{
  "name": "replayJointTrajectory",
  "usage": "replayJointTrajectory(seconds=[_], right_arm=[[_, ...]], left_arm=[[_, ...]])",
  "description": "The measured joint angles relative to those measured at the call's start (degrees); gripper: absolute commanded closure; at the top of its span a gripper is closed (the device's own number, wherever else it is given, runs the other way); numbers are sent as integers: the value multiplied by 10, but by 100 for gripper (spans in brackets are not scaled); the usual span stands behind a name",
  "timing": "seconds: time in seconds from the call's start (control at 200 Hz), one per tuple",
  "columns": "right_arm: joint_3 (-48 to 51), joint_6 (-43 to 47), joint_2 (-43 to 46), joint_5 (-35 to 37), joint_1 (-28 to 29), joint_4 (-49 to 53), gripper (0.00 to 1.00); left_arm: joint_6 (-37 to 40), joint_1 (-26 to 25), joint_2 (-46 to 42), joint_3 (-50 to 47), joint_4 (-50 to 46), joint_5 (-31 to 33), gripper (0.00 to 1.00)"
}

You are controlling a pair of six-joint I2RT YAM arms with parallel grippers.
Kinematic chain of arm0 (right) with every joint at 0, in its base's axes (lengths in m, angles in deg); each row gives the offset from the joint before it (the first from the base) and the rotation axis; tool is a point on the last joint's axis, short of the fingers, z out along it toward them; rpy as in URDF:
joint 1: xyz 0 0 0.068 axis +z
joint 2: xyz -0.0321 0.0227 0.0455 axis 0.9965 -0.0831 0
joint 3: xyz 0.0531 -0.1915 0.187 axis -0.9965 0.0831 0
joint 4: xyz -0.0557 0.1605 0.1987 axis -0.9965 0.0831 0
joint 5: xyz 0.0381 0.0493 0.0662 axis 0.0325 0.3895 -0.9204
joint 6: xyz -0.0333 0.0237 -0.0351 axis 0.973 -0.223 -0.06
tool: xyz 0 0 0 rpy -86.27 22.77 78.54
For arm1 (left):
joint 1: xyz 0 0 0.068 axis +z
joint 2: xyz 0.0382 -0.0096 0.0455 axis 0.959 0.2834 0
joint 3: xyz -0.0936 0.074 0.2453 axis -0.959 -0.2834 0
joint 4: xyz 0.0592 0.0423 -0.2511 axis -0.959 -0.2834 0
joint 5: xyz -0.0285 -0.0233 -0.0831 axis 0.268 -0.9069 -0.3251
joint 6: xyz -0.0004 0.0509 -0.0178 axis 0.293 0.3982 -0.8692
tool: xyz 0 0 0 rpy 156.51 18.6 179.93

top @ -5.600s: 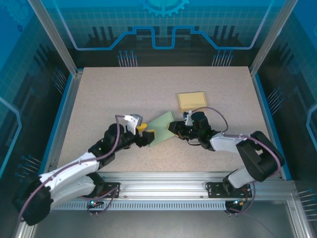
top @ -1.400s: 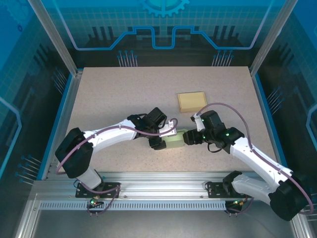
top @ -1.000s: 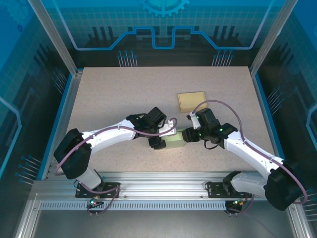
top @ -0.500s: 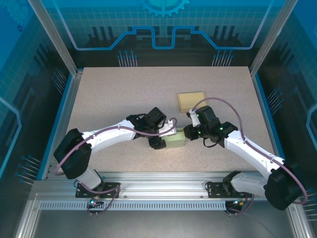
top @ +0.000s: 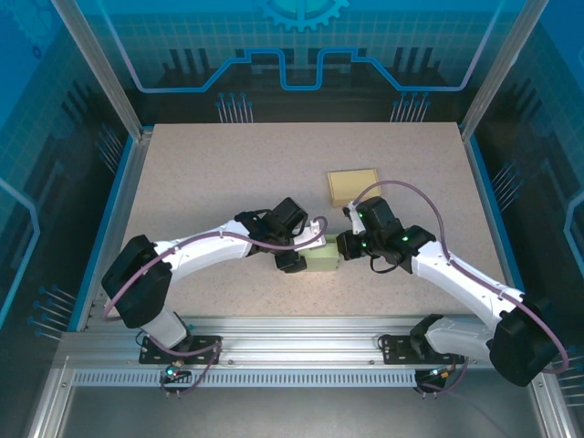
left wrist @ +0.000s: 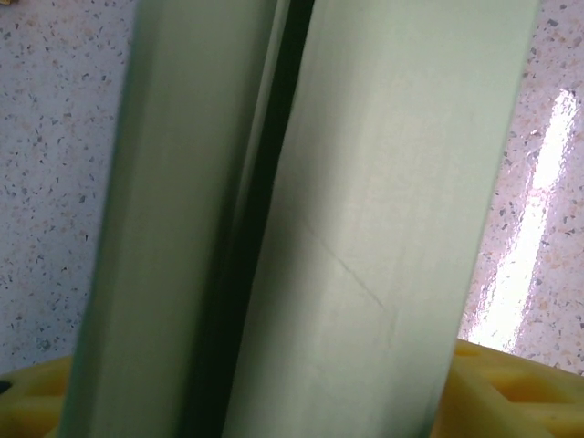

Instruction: Fold the paper box

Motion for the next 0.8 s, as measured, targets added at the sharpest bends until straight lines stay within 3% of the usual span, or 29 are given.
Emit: replayJointTrajectory(seconds=[0.795], right_arm=[[1, -66, -9, 20, 20, -25, 95]], left_arm=[[-15, -12, 17, 0, 6, 14, 35]])
